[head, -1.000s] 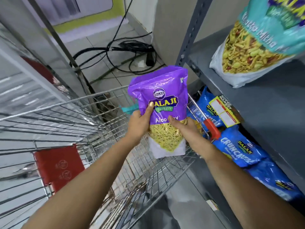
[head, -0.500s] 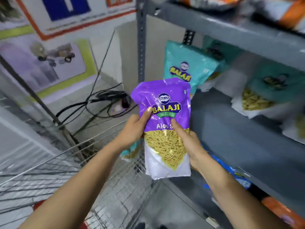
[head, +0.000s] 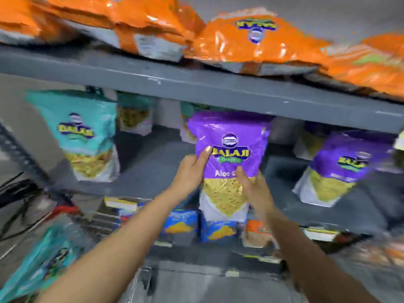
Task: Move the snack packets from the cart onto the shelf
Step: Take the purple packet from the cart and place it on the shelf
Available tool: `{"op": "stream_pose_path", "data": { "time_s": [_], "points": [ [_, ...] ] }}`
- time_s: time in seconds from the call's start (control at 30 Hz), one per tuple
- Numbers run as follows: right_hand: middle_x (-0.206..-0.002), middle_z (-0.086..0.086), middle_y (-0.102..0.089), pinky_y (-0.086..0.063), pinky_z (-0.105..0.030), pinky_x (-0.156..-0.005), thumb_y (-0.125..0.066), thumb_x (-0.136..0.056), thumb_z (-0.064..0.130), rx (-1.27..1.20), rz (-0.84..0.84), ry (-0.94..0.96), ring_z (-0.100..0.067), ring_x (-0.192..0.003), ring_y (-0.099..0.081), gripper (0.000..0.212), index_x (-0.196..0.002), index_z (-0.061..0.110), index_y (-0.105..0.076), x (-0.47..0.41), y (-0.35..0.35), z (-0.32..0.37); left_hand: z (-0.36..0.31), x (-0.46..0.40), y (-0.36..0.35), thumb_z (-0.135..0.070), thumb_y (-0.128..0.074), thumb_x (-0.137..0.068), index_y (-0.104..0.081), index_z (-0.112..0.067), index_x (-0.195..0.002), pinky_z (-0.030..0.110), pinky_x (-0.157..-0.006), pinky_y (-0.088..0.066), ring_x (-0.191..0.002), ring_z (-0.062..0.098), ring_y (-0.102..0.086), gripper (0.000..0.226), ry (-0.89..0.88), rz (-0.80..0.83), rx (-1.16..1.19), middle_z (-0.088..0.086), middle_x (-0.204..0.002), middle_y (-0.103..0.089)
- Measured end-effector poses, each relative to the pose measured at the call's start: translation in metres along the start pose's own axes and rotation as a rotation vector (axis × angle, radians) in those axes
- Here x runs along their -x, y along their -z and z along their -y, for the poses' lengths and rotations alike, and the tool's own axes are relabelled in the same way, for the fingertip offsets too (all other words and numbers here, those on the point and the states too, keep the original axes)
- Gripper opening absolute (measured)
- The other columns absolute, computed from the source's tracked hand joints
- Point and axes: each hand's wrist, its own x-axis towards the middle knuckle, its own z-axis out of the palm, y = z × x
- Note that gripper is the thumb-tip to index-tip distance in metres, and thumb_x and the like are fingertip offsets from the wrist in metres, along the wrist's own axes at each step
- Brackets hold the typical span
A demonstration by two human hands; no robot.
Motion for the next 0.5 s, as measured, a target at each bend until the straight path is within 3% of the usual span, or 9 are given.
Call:
{"op": "stream_pose_path", "data": {
  "time_s": [0.03,0.1,0.17,0.27,0.37,0.43,0.5],
  "points": [
    [-0.085,0.016,-0.076,-0.058,-0.018,-0.063,-0.066,-0.091,0.031,-0.001,-0.027,0.011,0.004,-0.07,-0.068,0.026,-0.113,0.016,-0.067,-0.012,0.019,-0.002,-0.002,-0.012,-0.022,-0.044,-0.048,-0.097,-0.062,0.012,-0.076,0.033,-0.067,-0.042,-0.069,0.011,-0.049,0.062,-0.002,0.025,0.017,0.007,-0.072,-0.06],
    [-0.069,0.018,-0.072,-0.052,-0.013,-0.055,-0.061,-0.095,0.025,0.043,-0.074,0.051,0.008,-0.059,-0.062,0.008,-0.092,0.018,-0.065,-0.039,0.055,-0.006,-0.004,-0.033,-0.065,-0.038,-0.047,-0.099,-0.066,0.01,-0.088,0.036,-0.076,-0.049,-0.078,0.011,-0.054,0.054,-0.008,0.065,0.074,0.007,-0.083,-0.066],
    [-0.064,0.021,-0.071,-0.049,-0.01,-0.053,-0.062,-0.095,0.025,0.085,-0.135,0.062,0.01,-0.056,-0.063,0.007,-0.089,0.022,-0.064,-0.063,0.086,-0.011,-0.003,-0.051,-0.098,-0.036,-0.046,-0.1,-0.069,0.007,-0.093,0.04,-0.087,-0.052,-0.084,0.012,-0.059,0.048,-0.006,0.097,0.09,0.011,-0.092,-0.073],
    [-0.104,0.005,-0.076,-0.056,-0.015,-0.074,-0.067,-0.092,0.029,0.102,-0.172,0.031,0.004,-0.086,-0.072,0.022,-0.112,0.021,-0.068,-0.09,0.119,-0.025,0.003,-0.068,-0.135,-0.04,-0.045,-0.099,-0.068,0.005,-0.095,0.045,-0.092,-0.051,-0.086,0.018,-0.065,0.051,0.024,0.174,0.079,0.021,-0.101,-0.076],
    [-0.111,0.004,-0.072,-0.054,-0.008,-0.077,-0.069,-0.091,0.027,0.146,-0.204,0.067,0.018,-0.085,-0.067,0.026,-0.117,0.026,-0.064,-0.098,0.132,-0.039,0.017,-0.076,-0.154,-0.042,-0.044,-0.099,-0.069,-0.001,-0.1,0.044,-0.094,-0.053,-0.096,0.024,-0.07,0.048,0.052,0.202,0.06,0.017,-0.104,-0.076],
    [-0.113,0.005,-0.072,-0.055,-0.021,-0.089,-0.071,-0.09,0.021,0.122,-0.23,0.082,0.007,-0.096,-0.069,0.036,-0.124,0.02,-0.06,-0.096,0.131,-0.045,0.026,-0.078,-0.158,-0.043,-0.044,-0.099,-0.07,-0.006,-0.103,0.04,-0.094,-0.053,-0.1,0.023,-0.07,0.045,0.044,0.191,0.082,0.012,-0.105,-0.076],
    [-0.121,-0.009,-0.069,-0.054,-0.035,-0.097,-0.073,-0.088,0.013,0.108,-0.287,0.127,-0.015,-0.111,-0.067,0.046,-0.129,0.007,-0.053,-0.088,0.123,-0.049,0.03,-0.078,-0.156,-0.049,-0.045,-0.096,-0.07,-0.01,-0.103,0.036,-0.092,-0.053,-0.097,0.016,-0.07,0.047,0.031,0.206,0.112,0.008,-0.105,-0.077]
  ]
}}
